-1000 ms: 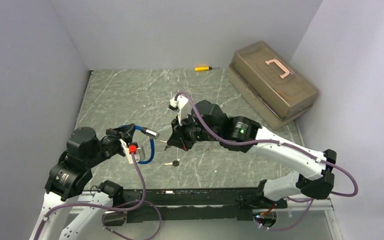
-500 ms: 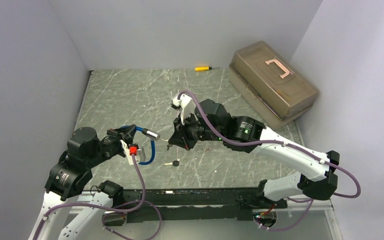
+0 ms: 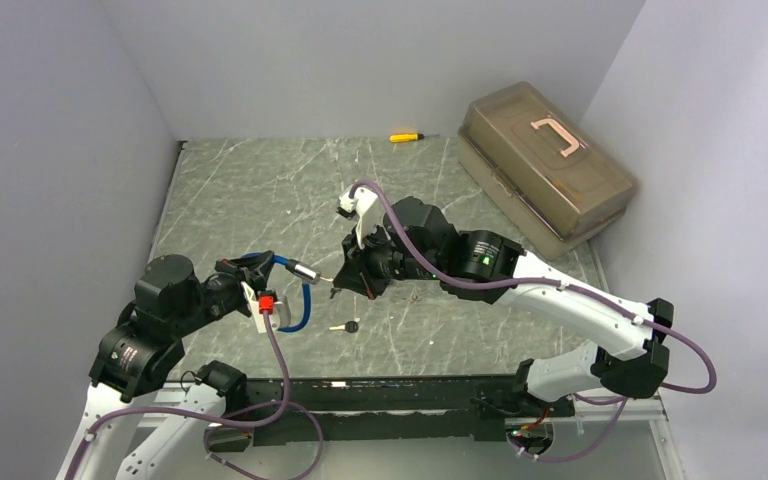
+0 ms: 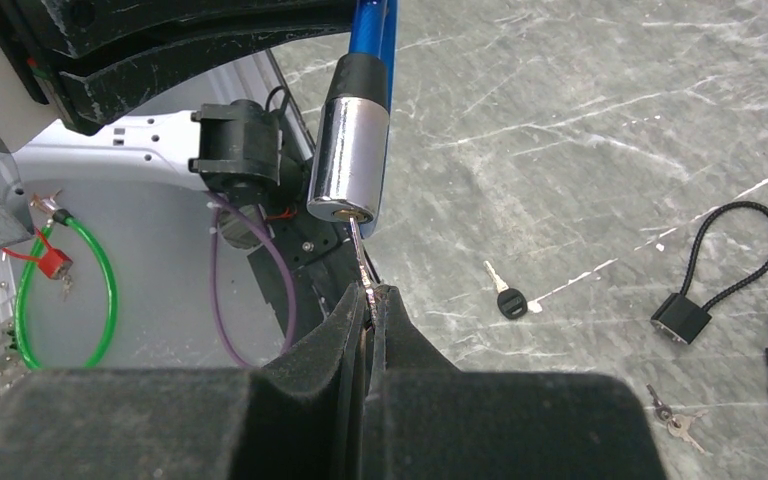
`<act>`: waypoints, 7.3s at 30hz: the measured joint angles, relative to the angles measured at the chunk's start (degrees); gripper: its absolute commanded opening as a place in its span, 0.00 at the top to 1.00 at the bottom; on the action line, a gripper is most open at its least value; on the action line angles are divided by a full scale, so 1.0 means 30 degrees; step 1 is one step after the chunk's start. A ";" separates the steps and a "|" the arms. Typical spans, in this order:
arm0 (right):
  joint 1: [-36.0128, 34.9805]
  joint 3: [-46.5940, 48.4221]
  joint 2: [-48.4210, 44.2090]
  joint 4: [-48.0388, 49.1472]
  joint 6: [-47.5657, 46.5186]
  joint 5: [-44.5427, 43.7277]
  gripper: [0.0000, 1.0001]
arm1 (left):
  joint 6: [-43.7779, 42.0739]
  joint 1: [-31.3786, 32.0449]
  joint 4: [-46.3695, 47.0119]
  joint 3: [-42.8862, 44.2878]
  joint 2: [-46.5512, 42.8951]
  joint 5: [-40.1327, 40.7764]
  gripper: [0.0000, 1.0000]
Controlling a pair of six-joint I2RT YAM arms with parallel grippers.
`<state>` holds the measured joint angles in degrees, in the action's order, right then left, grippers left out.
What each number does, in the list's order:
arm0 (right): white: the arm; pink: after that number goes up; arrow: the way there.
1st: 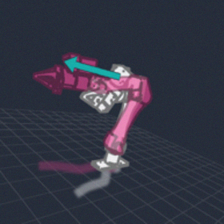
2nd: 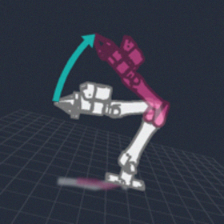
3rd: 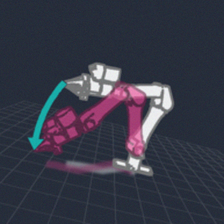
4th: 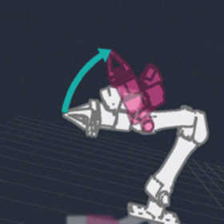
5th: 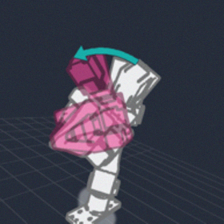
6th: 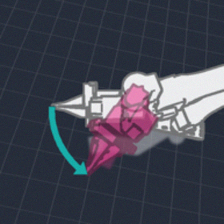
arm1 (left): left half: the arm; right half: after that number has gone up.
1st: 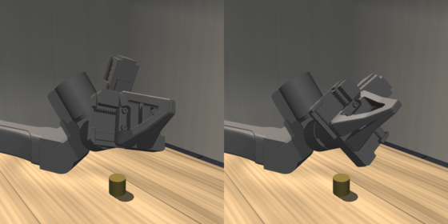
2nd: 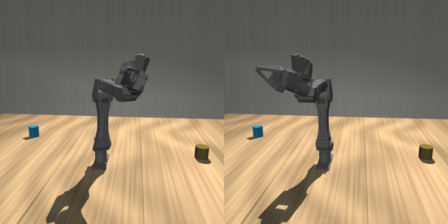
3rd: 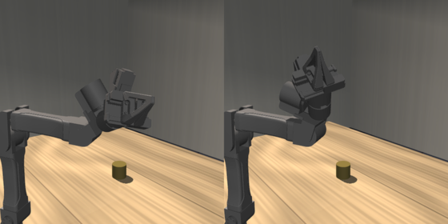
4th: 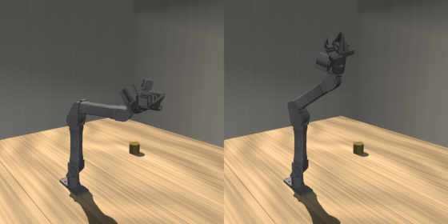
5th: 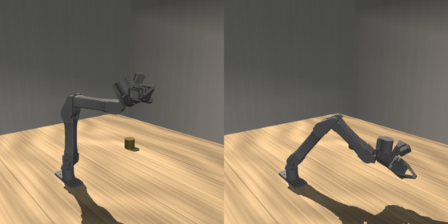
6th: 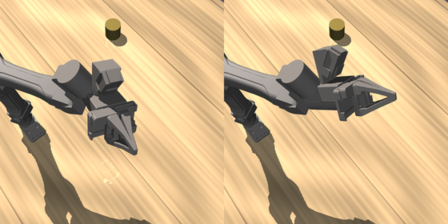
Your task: Unlock with the key
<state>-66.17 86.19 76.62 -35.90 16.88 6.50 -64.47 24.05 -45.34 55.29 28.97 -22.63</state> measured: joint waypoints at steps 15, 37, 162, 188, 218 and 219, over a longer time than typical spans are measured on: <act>0.0073 0.0000 0.0284 -0.0007 -0.0073 0.0022 1.00 | -0.0131 0.0007 -0.0131 0.0000 -0.0146 0.0168 1.00; 0.0386 -0.0393 0.0211 0.0007 -0.0066 0.0197 1.00 | -0.0138 0.0015 -0.0160 0.0000 -0.0146 0.0138 1.00; 0.0240 -0.1013 0.0437 0.2200 -0.0073 0.1472 0.36 | -0.0423 0.2004 -0.2069 0.0124 0.0313 0.0991 1.00; 0.0240 0.0423 0.2863 0.1807 -0.1137 0.2608 0.67 | -0.0124 0.2018 -0.2142 0.0590 0.0627 0.1027 1.00; -0.1355 0.0933 0.1581 -0.1625 -0.4626 0.2113 1.00 | 0.7919 0.1275 -0.4320 0.2433 0.2703 -0.5413 0.28; -0.1472 0.0969 0.1545 -0.1719 -0.4721 0.2033 1.00 | 0.7963 0.1202 -0.4379 0.2433 0.2849 -0.5617 0.28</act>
<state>-70.59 89.10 81.25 -41.06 2.72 12.60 -40.58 27.66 -58.48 62.59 37.52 -39.48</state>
